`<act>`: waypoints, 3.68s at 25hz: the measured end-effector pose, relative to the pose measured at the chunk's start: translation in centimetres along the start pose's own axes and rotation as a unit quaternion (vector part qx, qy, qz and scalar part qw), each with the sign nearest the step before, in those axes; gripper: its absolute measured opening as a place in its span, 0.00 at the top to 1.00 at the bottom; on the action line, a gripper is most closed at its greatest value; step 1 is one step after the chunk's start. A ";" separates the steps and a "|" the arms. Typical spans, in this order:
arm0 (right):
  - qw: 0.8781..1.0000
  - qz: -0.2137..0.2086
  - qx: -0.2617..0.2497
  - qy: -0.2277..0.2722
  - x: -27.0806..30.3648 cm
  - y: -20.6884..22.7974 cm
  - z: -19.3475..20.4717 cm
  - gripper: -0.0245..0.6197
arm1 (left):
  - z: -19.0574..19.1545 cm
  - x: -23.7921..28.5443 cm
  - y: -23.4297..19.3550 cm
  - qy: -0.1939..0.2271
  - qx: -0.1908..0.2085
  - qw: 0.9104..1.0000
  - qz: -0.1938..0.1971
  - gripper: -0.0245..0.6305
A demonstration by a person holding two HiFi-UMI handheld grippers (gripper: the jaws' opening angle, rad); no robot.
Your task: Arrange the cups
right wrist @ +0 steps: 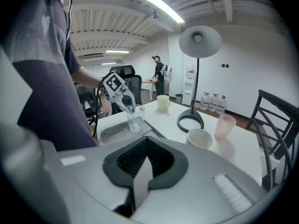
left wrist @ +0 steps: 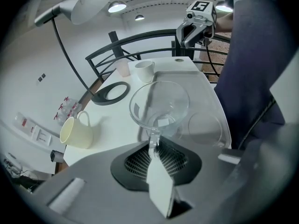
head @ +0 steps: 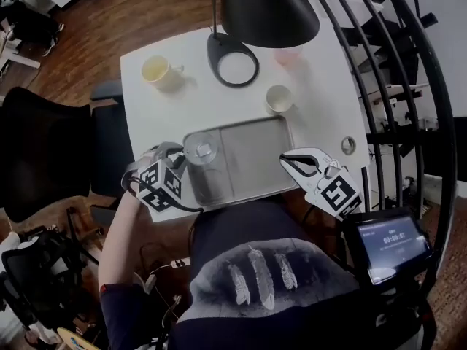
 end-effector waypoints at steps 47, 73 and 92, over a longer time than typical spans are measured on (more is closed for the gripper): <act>0.995 0.007 -0.091 0.029 -1.1 -0.2 -1.7 0.95 | 4.0 -14.6 0.1 0.243 -0.323 0.898 -0.174 0.94; 0.991 -0.021 -0.131 0.024 -1.0 -0.2 -2.0 0.95 | 3.4 -15.1 4.2 0.229 -0.340 0.891 -0.194 0.94; 0.997 0.032 -0.073 -0.006 -0.2 4.5 -1.4 0.60 | 3.2 -13.4 3.2 0.203 -0.333 0.899 -0.200 0.94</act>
Point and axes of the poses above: the fingertips, and each gripper's own axes: x forward along the fingers, y to its right, z out of its underside, the point moved 5 cm from there along -x, backward along the fingers, and after that the axes turned 11 degrees about -y, right-handed, at the moved point
